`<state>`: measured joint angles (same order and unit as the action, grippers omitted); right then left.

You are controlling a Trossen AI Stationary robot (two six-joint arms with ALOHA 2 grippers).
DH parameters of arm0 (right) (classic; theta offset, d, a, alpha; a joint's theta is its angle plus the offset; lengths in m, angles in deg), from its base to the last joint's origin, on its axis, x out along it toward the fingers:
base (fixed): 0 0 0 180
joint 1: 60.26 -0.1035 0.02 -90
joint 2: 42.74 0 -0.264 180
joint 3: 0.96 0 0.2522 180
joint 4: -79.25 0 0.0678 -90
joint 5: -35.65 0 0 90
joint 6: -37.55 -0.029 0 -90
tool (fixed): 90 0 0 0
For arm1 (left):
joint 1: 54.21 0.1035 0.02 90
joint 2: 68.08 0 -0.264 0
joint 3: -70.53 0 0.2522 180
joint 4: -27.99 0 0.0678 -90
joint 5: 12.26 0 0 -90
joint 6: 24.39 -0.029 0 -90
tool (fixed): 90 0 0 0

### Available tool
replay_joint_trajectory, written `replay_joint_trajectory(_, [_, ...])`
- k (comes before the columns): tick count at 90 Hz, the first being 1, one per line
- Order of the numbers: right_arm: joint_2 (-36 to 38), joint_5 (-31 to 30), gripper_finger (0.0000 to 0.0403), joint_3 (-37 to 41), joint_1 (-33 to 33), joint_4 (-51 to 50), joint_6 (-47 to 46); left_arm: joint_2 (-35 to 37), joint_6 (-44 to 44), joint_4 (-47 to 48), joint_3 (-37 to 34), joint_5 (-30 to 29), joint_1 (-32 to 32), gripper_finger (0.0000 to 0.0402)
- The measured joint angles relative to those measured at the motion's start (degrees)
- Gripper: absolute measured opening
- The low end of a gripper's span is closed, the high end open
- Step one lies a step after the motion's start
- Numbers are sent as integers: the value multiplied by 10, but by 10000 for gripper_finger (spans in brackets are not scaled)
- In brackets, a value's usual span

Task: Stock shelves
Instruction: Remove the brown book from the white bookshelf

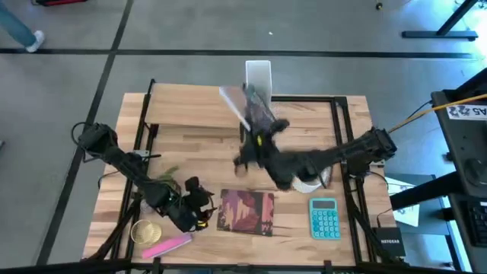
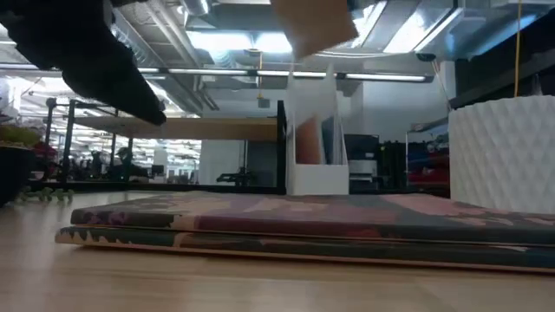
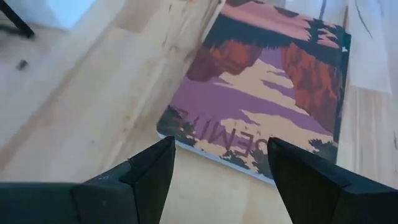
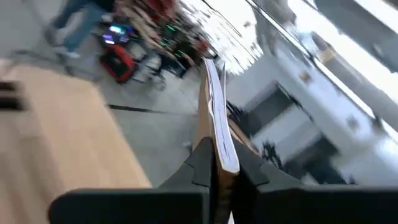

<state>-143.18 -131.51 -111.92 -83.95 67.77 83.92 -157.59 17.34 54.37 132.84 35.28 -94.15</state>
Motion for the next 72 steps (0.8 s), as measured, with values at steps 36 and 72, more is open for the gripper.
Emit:
replay_joint_trajectory(36, [-62, 175, 2, -36, -144, -384, -460, 1, -130, 0, 51, -163, -70, 239])
replay_joint_trajectory(72, [-271, 402, 2, -378, -89, -877, -765, 1, -132, 5, 55, -188, -65, 239])
